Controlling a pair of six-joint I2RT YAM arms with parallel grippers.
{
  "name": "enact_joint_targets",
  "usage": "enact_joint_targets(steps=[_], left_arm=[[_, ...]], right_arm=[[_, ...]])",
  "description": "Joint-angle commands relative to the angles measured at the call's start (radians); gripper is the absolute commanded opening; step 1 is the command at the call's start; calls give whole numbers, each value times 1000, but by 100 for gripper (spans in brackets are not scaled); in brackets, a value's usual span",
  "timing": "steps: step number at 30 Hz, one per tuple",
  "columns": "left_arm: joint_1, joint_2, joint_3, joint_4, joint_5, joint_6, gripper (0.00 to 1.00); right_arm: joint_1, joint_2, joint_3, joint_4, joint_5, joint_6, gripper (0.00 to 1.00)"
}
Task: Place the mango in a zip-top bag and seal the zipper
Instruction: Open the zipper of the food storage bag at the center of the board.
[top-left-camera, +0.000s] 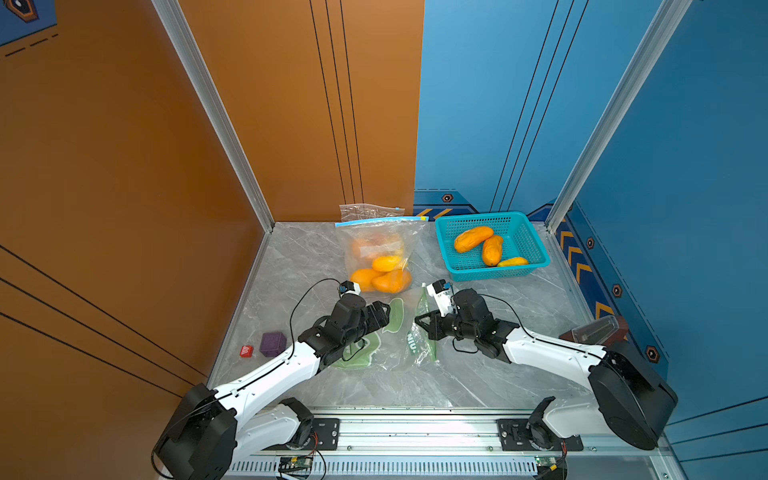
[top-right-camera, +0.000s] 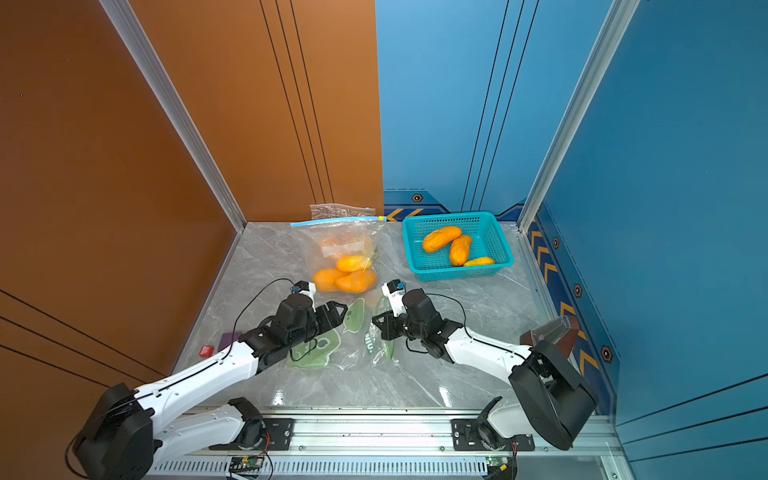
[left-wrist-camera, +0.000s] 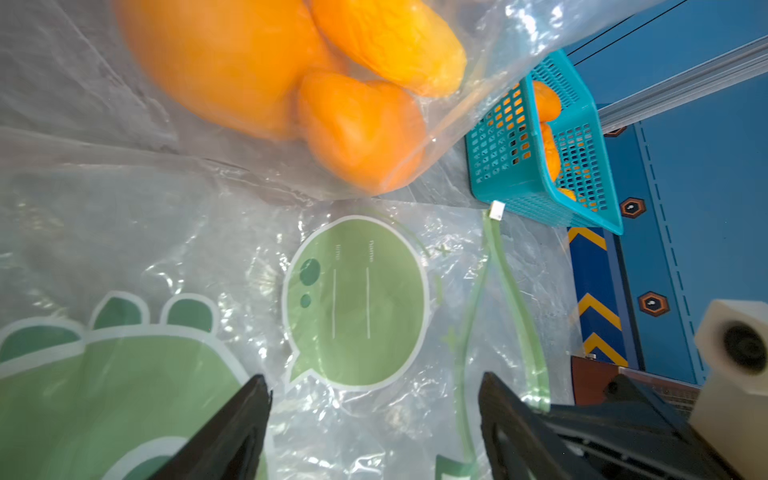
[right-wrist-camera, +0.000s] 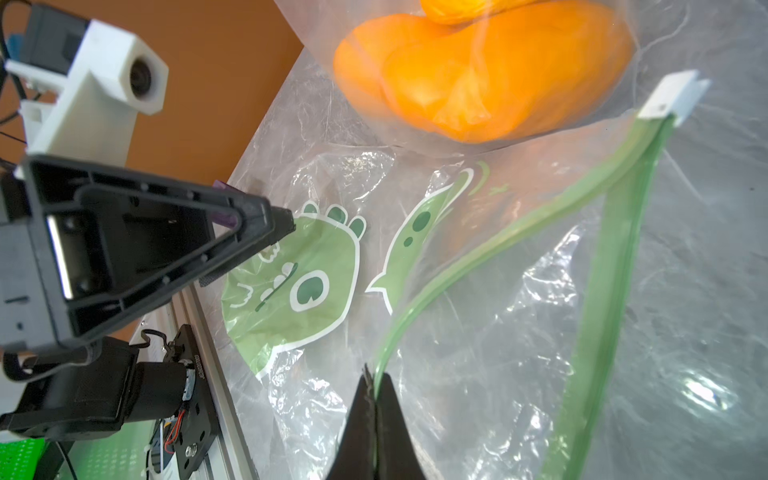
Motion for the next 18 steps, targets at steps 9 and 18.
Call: enact_joint_targets(steps=[9, 18], left_arm=[[-80, 207, 241, -44, 102, 125, 91], [-102, 268, 338, -184, 178, 240, 99]], right_arm=[[29, -69, -24, -20, 48, -97, 0], [35, -63, -21, -22, 66, -100, 0]])
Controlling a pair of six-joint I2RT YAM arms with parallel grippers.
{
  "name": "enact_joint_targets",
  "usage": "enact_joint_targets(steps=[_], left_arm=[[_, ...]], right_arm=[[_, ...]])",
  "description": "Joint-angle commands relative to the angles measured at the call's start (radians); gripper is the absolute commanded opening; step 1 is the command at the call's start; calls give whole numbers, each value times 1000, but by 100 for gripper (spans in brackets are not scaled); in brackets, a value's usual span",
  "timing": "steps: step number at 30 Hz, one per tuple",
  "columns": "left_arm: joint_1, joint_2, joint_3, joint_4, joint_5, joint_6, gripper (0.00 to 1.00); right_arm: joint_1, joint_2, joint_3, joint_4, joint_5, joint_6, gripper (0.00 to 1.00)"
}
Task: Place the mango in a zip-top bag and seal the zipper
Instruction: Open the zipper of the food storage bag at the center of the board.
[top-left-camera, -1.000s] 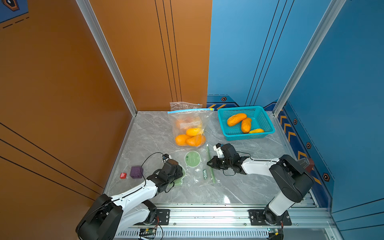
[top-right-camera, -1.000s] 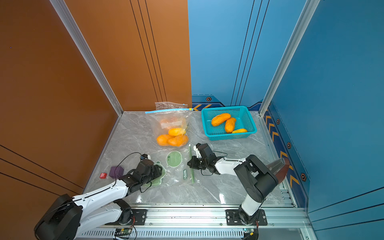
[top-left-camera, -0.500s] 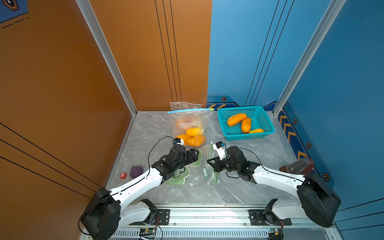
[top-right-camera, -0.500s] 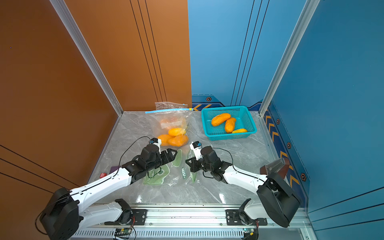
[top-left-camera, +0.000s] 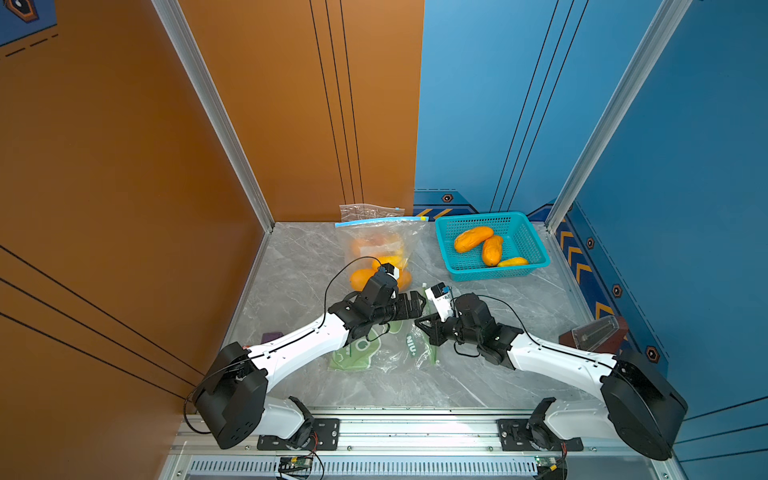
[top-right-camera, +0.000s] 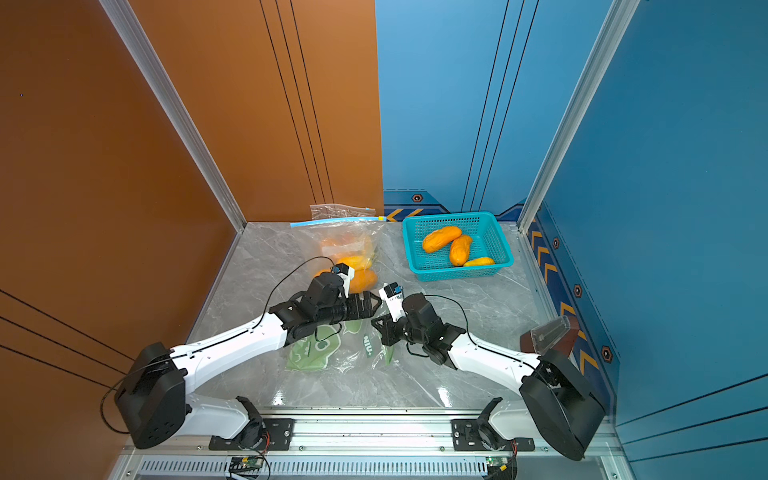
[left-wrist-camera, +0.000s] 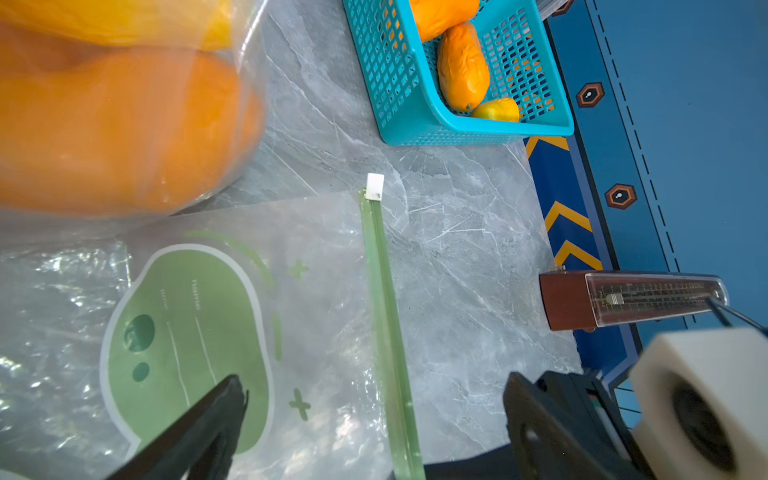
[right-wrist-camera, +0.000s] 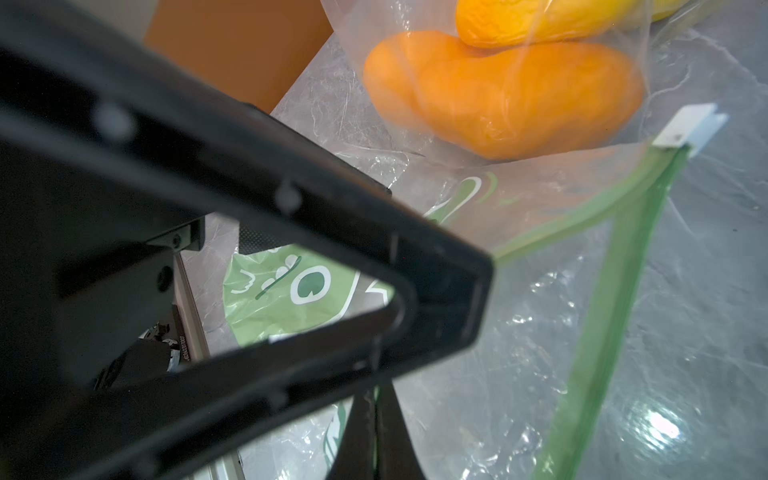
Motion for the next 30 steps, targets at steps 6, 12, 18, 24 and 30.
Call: enact_joint_targets(steps=[6, 12, 18, 24, 30], left_arm=[[-8, 71, 45, -132, 144, 77, 94], [-15, 103, 52, -137, 120, 91, 83], [-19, 129, 51, -137, 115, 106, 69], [-18, 130, 33, -137, 88, 104, 30], [-18, 110, 30, -136, 54, 109, 0]], right_arm=[[13, -3, 6, -23, 33, -28, 0], [32, 11, 28, -42, 48, -42, 0], [49, 32, 48, -53, 89, -51, 0], [61, 70, 74, -40, 99, -51, 0], [79, 108, 106, -37, 99, -41, 3]])
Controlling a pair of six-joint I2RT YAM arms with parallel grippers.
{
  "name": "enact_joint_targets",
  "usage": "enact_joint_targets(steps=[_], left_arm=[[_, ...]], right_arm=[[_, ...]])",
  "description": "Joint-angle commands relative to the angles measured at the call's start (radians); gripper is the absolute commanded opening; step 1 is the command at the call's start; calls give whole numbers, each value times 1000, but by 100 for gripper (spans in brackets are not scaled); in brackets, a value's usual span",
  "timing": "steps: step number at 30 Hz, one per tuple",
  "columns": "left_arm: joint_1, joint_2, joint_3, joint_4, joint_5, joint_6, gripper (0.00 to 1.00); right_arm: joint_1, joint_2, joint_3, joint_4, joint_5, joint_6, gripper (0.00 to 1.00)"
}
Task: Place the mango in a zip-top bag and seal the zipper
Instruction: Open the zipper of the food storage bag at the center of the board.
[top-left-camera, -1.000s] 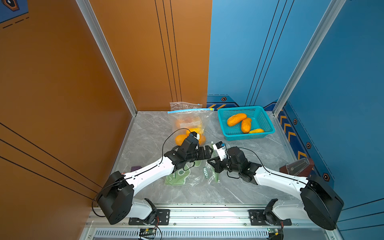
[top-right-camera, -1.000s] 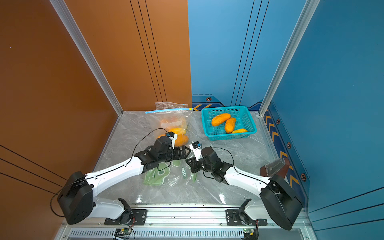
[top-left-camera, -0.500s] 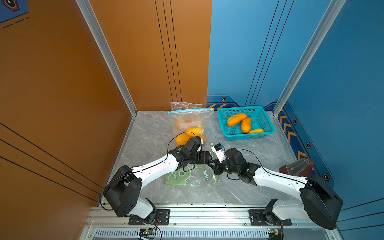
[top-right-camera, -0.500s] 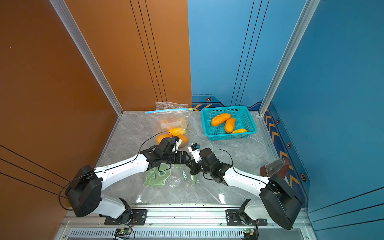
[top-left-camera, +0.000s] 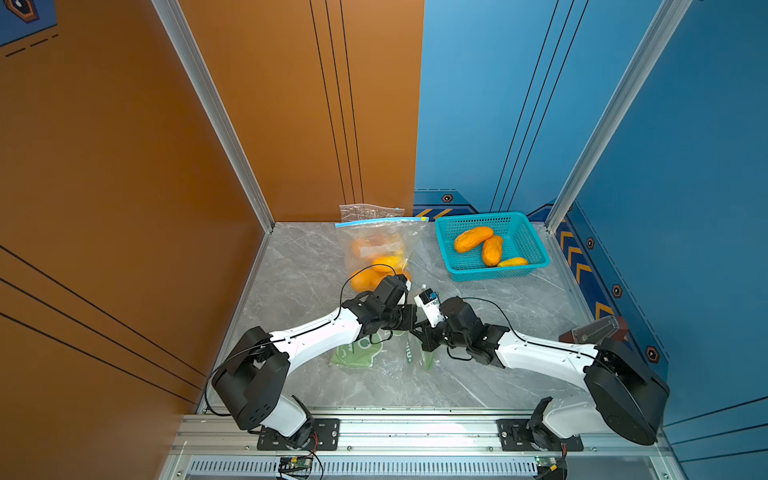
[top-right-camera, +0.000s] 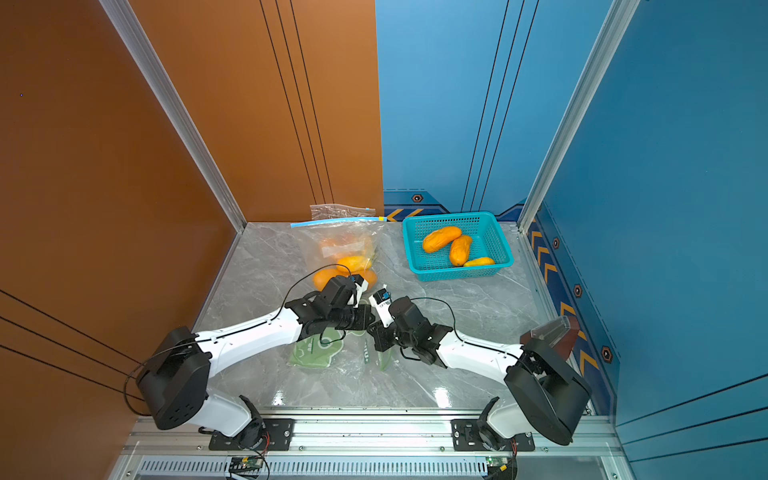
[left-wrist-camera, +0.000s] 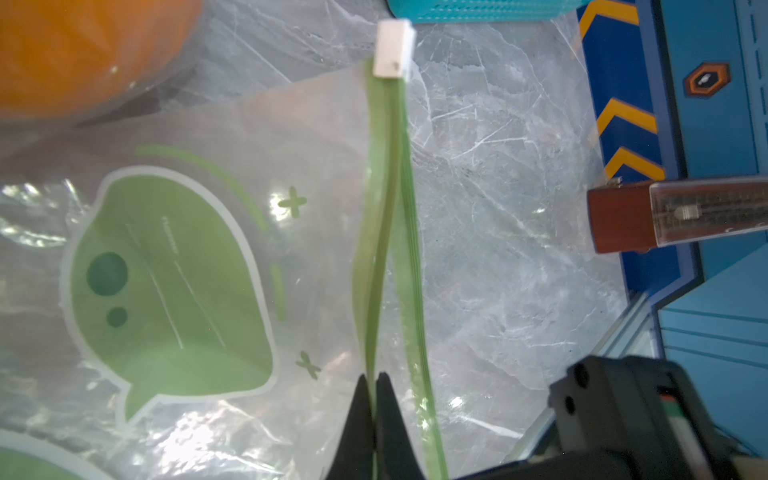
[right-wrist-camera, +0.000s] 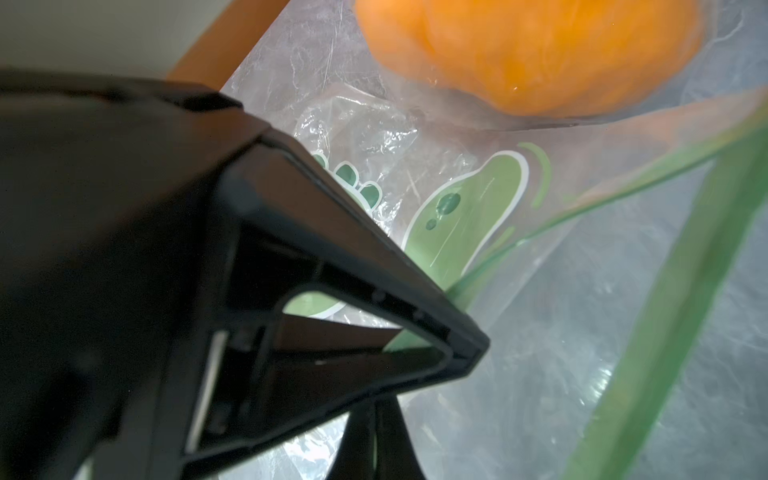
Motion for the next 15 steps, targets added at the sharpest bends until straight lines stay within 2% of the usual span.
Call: enact_joint_targets(steps=[1, 5, 7, 10, 15], left_arm=[[-1, -17, -7, -45, -41, 19, 0], [3, -50, -18, -45, -59, 25, 0], [6, -74, -22, -46, -62, 32, 0], [6, -103, -20, -45, -59, 40, 0], [6, -127, -21, -46, -49, 39, 0]], right_arm=[[7, 4, 45, 26, 21, -3, 6], [4, -42, 39, -5, 61, 6, 22], [-2, -100, 23, -36, 110, 15, 34], [-13, -195, 1, -103, 195, 29, 45], [-65, -271, 12, -252, 295, 108, 55]])
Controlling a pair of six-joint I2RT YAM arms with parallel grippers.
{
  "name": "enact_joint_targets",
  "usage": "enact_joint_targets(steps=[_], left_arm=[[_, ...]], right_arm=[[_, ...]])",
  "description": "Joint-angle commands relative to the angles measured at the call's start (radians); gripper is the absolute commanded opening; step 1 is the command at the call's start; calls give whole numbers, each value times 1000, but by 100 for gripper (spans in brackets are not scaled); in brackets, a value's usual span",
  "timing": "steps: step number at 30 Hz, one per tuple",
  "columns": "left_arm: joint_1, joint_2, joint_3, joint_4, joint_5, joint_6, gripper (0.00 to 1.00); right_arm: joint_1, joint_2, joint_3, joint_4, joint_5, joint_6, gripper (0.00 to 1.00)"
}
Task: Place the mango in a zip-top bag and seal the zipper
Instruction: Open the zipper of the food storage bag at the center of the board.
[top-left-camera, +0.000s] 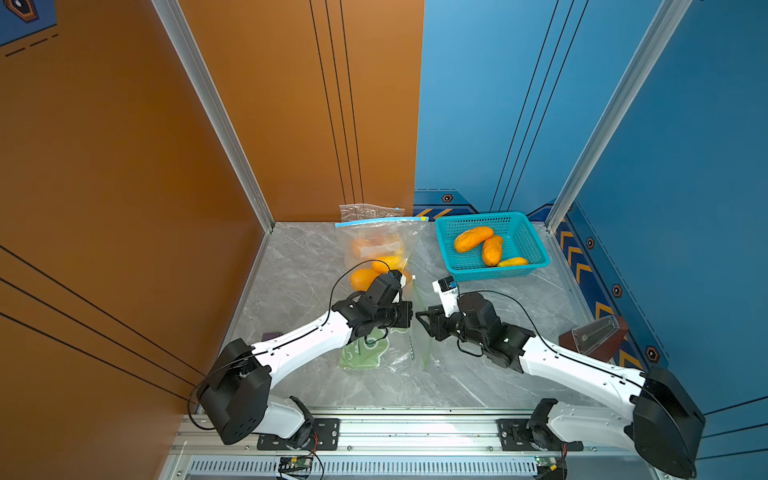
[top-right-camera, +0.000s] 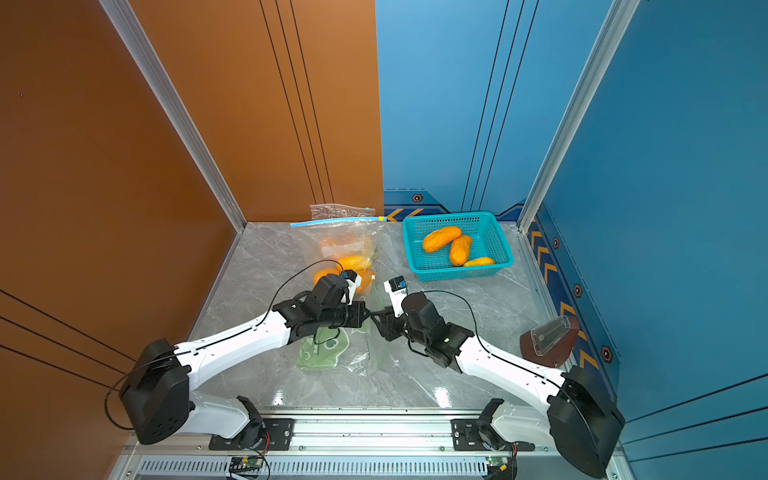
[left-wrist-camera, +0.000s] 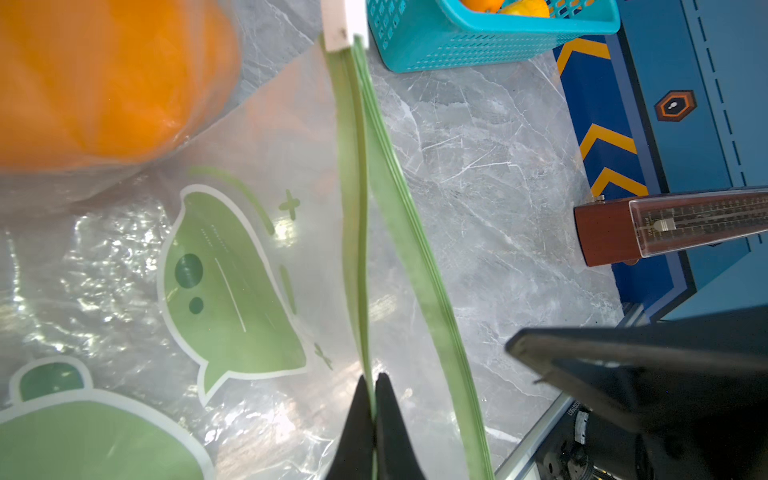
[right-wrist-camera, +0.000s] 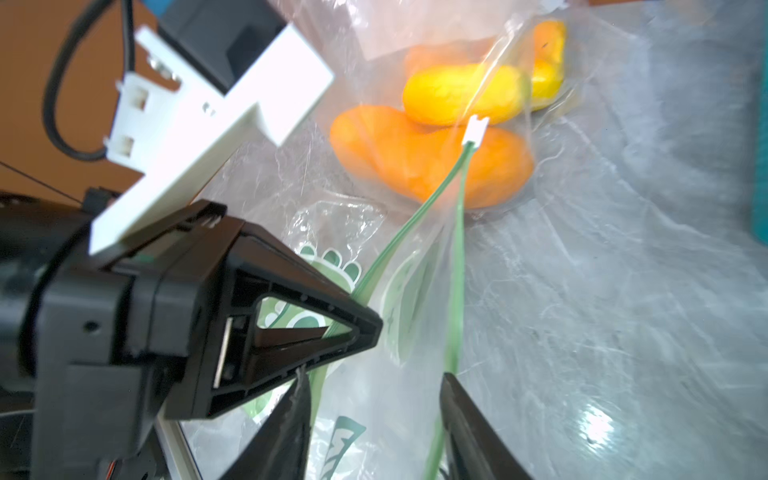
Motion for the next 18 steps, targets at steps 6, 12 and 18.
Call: enact_joint_targets(steps=[6, 12, 18], left_arm=[[2, -37, -6, -22, -1, 14, 0], [-2, -50, 4, -23, 8, 11, 0], [-5, -89, 23, -23, 25, 4, 0]], right_arm=[[-51, 58, 82, -217, 71, 107, 64], [-28, 158, 141, -224, 41, 119, 69], [-15, 267, 217, -288, 49, 140, 71]])
